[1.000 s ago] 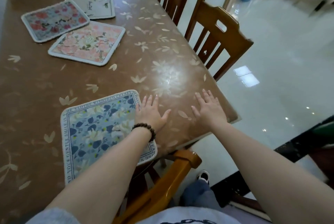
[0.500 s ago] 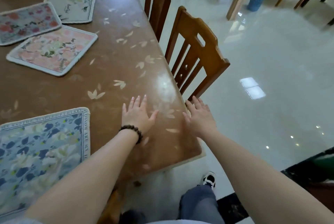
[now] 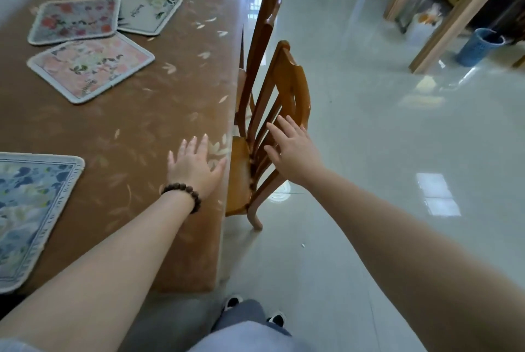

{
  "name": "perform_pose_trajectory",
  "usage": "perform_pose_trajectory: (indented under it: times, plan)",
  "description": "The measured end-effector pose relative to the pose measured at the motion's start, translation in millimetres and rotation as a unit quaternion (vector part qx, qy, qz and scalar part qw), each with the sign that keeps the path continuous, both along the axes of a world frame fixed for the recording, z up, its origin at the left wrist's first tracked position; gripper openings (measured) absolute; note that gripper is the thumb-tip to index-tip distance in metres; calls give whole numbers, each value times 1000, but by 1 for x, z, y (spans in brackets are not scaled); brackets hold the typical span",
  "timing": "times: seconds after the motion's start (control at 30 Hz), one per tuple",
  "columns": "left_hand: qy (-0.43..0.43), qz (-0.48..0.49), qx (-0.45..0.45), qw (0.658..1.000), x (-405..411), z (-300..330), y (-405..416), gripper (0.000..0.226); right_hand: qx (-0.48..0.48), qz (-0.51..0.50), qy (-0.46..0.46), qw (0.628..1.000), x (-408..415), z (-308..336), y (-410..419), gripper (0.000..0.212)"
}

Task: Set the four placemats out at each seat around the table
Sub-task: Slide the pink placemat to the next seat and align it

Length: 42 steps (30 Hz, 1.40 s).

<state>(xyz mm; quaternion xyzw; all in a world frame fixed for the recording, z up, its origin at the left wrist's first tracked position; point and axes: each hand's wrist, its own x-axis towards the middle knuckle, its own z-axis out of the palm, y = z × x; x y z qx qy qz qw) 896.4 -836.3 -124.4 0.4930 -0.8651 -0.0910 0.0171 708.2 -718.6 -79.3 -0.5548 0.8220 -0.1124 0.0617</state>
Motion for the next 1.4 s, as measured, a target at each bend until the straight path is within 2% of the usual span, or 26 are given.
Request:
perform_pose_trajectory:
  times: [0.3, 0.47, 0.7, 0.9, 1.23, 1.4]
  plan:
    - [25, 79, -23, 996, -57, 13, -32, 78, -42, 73, 32, 996, -71, 0, -62, 53]
    - [48, 147, -24, 988, -89, 5, -74, 77, -23, 133, 46, 990, -110, -8, -126, 54]
    - [47, 266, 45, 962, -128, -4, -116, 76, 27, 278, 53, 959, -153, -9, -224, 53]
    - [45, 334, 37, 941, -133, 9, -142, 78, 44, 324, 29, 944, -167, 1, -287, 53]
    - [28, 488, 20, 872, -104, 7, -159, 78, 76, 478, 27, 875, -122, -15, -384, 55]
    - [10, 541, 38, 840, -114, 2, -200, 78, 75, 544, 17, 836, -110, -24, -450, 56]
